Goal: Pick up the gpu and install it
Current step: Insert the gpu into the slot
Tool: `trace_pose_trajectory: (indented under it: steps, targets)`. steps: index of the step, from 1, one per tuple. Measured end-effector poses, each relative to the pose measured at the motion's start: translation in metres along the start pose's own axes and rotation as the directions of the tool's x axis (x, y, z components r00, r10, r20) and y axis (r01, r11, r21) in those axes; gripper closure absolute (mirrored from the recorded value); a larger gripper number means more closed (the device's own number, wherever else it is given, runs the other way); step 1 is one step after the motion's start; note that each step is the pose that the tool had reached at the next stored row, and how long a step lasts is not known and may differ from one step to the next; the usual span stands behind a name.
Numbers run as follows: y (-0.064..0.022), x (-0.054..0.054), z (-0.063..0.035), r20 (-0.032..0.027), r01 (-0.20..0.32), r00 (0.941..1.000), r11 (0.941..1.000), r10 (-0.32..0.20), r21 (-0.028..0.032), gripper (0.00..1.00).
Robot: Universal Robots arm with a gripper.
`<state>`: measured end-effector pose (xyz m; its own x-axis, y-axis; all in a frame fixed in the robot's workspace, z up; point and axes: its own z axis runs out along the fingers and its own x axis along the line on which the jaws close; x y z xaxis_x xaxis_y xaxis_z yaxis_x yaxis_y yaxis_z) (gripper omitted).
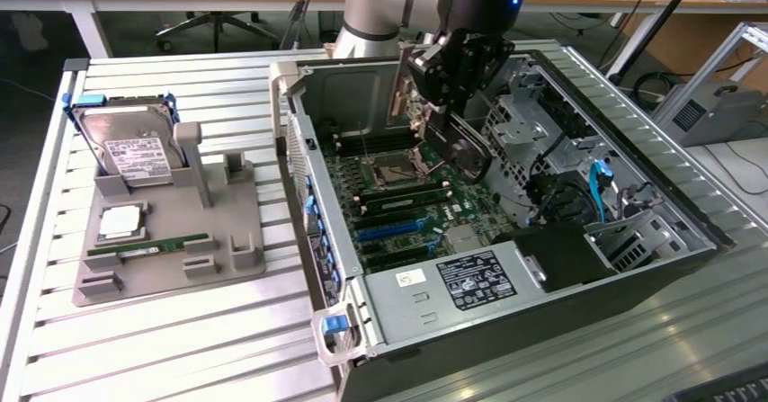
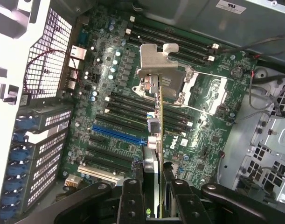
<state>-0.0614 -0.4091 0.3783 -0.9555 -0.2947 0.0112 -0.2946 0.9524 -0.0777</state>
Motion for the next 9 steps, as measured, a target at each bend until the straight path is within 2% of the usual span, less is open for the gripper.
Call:
trace_pose_trajectory:
  steps: [9]
  targets:
    - [0.0000, 0.0000, 0.0000, 0.0014, 0.022, 0.9997, 0.9997, -0.022, 0.0015, 0.73]
